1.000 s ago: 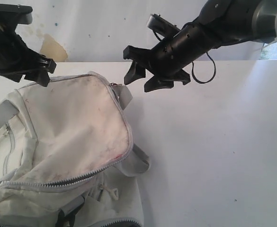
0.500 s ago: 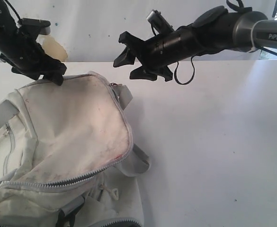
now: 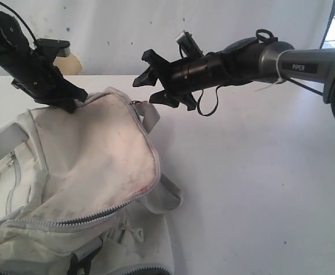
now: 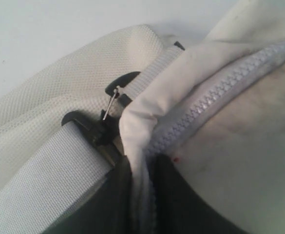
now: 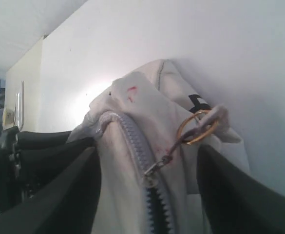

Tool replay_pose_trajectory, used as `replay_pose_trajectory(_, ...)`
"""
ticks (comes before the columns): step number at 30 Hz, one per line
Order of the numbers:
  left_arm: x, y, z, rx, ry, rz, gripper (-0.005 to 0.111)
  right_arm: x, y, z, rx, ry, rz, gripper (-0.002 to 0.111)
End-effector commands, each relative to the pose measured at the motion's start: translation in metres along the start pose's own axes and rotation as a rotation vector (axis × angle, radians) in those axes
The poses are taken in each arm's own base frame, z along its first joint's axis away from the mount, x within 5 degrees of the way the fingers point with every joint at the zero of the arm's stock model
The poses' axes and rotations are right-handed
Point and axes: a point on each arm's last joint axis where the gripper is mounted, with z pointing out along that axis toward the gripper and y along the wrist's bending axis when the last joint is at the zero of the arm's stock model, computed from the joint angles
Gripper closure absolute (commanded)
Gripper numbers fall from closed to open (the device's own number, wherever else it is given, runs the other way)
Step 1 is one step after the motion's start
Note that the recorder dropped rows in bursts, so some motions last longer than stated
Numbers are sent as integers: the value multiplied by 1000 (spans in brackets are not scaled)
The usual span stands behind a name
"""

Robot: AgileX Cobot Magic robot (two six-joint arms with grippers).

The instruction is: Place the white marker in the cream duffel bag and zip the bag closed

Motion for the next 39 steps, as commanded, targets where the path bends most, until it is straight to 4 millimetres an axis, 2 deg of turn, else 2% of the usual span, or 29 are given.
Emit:
replay_pose_trajectory(1,-2,0,0,-1,-18,0,107,3,1,10,-9,-21,12,54)
replay_pose_trajectory(4,-2,0,0,-1,-18,0,107,7,3,15,-34,-11,46,57)
replay_pose_trajectory(8,-2,0,0,-4,-17,3,107,10,5,19,-51,-14,72,67)
replay_pose_trajectory(15,-1,-1,-1,6,-6,-1,107,8,-15,32,-26,-70,156,68)
replay_pose_trajectory(18,-1,-1,-1,16,-7,-10,107,9,-15,35,-54,-77,208,68)
replay_pose_trajectory(22,-1,-3,-1,29,-2,-20,107,19,-13,46,-51,-55,209,68)
replay_pose_trajectory(28,1,-3,-1,34,18,-17,107,26,-23,54,-41,-26,224,68)
replay_pose_trajectory(32,2,-3,-1,37,30,-15,107,25,-25,55,-27,-45,226,81)
replay_pose_trajectory(36,5,0,-2,37,59,-21,107,23,-26,54,-25,-49,227,105)
replay_pose_trajectory(37,6,2,-3,33,68,-34,107,23,-27,53,-25,-51,226,108)
replay_pose_trajectory(39,8,9,-4,26,76,-63,107,23,-27,53,-25,-51,220,108)
